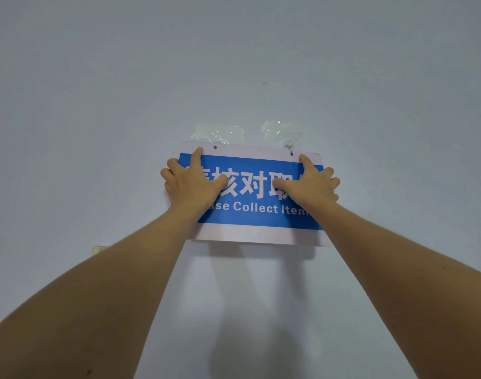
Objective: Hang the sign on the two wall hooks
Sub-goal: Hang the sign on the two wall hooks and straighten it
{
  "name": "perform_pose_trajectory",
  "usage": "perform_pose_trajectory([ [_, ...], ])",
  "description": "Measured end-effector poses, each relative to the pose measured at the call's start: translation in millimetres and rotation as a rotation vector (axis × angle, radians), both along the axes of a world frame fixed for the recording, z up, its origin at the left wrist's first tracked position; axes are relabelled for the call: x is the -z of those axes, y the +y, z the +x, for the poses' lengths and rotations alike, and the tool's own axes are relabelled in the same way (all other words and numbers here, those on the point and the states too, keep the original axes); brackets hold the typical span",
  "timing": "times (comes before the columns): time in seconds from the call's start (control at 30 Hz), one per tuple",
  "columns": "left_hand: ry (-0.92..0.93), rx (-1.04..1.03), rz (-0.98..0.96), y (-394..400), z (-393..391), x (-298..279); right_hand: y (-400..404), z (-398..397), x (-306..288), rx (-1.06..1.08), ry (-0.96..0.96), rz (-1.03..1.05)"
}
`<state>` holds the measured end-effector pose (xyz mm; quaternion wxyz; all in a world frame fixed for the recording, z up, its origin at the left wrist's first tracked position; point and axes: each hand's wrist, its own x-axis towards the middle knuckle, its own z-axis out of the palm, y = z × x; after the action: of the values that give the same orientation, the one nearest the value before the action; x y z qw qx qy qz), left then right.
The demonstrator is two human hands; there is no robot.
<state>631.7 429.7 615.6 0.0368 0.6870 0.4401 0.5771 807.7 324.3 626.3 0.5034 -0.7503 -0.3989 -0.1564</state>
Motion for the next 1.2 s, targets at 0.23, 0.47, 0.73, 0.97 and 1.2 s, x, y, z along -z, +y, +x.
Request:
perform_pose_trajectory([
  [0.23, -0.018, 0.001, -0.005, 0.0, 5.2, -0.2, -2.7, 2.8, -5.0, 0.019, -0.017, 0.005],
  [0.47, 0.010, 0.009, -0.038, -2.4, 4.1, -6.8, -2.7, 4.2, -7.5, 0.009, -0.007, -0.009],
  [0.73, 0.048, 0.002, -0.069, -5.5, 2.8, -8.5, -9.2, 1.9, -11.1, 0.022, -0.018, -0.036],
  [0.97, 0.047, 0.019, -0.121, -7.0, -0.2, -18.9, -15.1, -3.6, -17.6, 0.043, -0.051, -0.027],
  [1.2, 0.094, -0.002, -0.134, -6.8, -3.7, -27.3, -15.1, -7.8, -20.0, 0.053, -0.055, -0.025],
])
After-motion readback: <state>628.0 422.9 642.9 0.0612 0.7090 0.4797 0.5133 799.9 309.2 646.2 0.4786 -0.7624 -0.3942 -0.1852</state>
